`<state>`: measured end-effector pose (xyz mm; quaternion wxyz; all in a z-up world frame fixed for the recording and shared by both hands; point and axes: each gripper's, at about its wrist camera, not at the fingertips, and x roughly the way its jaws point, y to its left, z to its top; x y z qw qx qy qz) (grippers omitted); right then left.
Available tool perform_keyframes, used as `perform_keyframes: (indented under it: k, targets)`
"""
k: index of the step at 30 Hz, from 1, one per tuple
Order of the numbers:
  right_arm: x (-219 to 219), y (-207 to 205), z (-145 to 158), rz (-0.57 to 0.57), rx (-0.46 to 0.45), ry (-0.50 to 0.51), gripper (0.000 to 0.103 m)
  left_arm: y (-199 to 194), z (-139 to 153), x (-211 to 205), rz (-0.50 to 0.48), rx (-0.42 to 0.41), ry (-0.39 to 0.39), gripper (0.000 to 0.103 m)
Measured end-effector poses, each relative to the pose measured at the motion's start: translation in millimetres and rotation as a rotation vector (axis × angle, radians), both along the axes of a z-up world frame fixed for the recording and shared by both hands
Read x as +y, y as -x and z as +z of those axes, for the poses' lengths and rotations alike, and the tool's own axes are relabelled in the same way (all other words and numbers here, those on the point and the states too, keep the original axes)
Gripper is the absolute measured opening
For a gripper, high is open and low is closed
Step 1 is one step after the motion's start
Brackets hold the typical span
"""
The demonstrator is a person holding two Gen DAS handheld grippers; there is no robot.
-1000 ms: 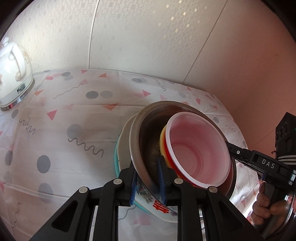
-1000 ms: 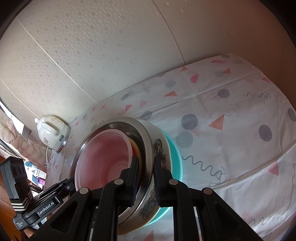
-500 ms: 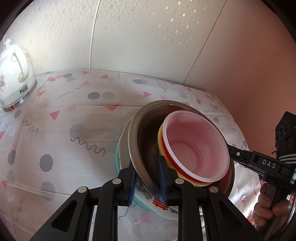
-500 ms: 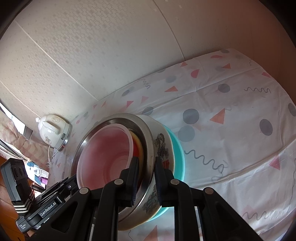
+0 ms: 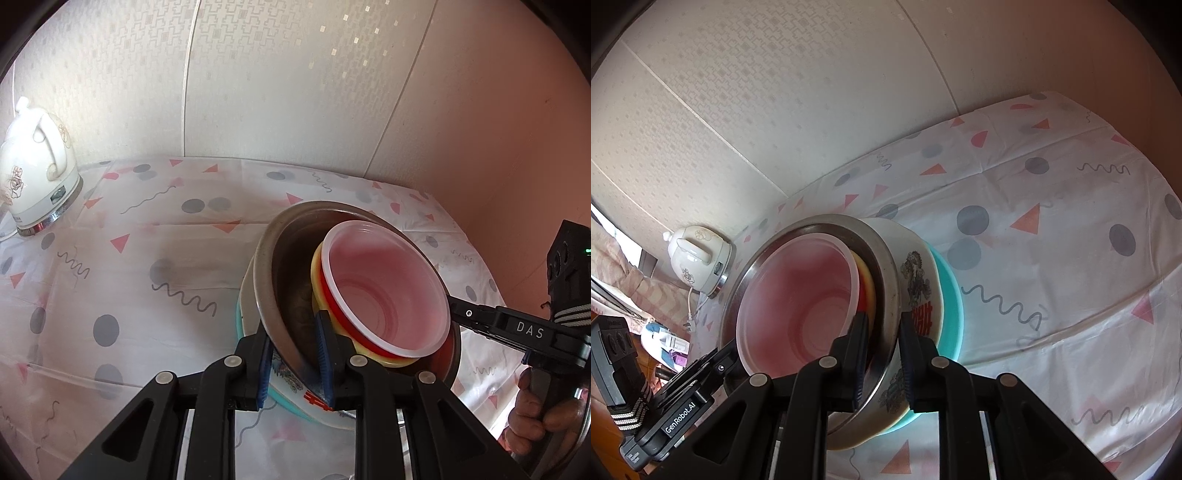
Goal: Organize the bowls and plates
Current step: 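Carry the steel bowl with both grippers over the white and teal plate stack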
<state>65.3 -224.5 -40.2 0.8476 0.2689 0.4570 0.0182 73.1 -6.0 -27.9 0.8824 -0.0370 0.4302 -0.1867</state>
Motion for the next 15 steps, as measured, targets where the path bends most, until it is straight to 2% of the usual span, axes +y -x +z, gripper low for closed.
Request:
perform_keyframes:
  k: [8,15]
  targets:
    - [3,7,-2,0.009,0.012,-0.018,0.018,4,2,1,0.014,-0.004,0.002,0.022]
    - [12,11,0,0.006,-0.004,0.038,0.016,6,2,0,0.018,-0.014,0.000,0.022]
